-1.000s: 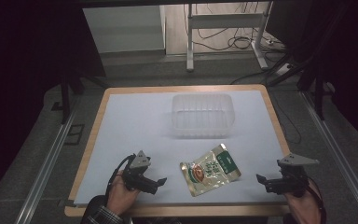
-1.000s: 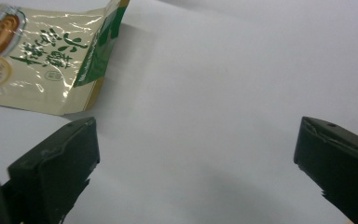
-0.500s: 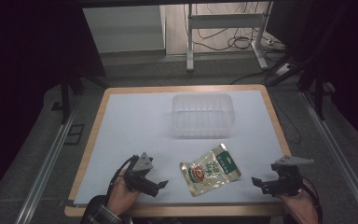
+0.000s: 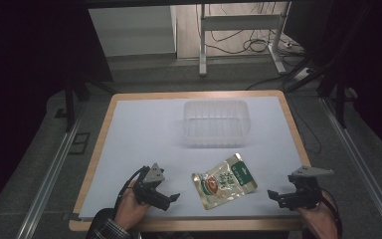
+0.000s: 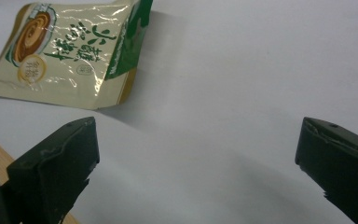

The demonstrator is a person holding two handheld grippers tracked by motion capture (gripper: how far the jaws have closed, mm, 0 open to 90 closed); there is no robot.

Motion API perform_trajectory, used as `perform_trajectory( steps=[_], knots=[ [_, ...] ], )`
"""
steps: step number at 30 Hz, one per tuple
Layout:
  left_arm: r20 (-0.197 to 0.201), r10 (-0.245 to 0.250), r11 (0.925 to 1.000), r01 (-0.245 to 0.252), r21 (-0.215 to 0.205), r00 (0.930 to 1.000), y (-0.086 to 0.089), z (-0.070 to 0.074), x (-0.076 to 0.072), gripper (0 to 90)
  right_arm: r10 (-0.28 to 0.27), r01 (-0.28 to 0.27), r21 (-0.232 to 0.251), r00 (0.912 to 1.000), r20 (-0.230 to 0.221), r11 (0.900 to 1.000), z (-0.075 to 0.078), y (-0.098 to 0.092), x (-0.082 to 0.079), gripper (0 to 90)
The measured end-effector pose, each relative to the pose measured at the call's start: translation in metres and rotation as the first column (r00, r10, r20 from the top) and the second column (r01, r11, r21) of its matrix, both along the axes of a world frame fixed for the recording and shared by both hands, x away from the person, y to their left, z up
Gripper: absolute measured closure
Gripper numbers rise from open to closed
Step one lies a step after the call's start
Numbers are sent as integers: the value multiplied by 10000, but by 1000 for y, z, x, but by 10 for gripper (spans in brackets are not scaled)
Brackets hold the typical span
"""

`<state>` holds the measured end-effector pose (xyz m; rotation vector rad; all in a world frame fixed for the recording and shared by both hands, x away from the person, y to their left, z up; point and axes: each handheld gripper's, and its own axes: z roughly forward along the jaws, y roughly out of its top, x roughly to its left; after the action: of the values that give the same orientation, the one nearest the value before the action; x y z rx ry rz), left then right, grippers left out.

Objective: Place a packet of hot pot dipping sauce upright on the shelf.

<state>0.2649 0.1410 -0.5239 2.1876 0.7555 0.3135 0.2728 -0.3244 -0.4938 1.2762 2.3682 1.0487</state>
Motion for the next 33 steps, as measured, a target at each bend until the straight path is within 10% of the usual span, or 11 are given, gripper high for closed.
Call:
perform_trajectory(
  steps=[33],
  knots=[
    [268, -160, 9997, 155, 195, 9995, -3, 0, -1, 0, 1402, -1419, 623, 9896, 305, 9879, -2, 25, 16, 0]
  ],
)
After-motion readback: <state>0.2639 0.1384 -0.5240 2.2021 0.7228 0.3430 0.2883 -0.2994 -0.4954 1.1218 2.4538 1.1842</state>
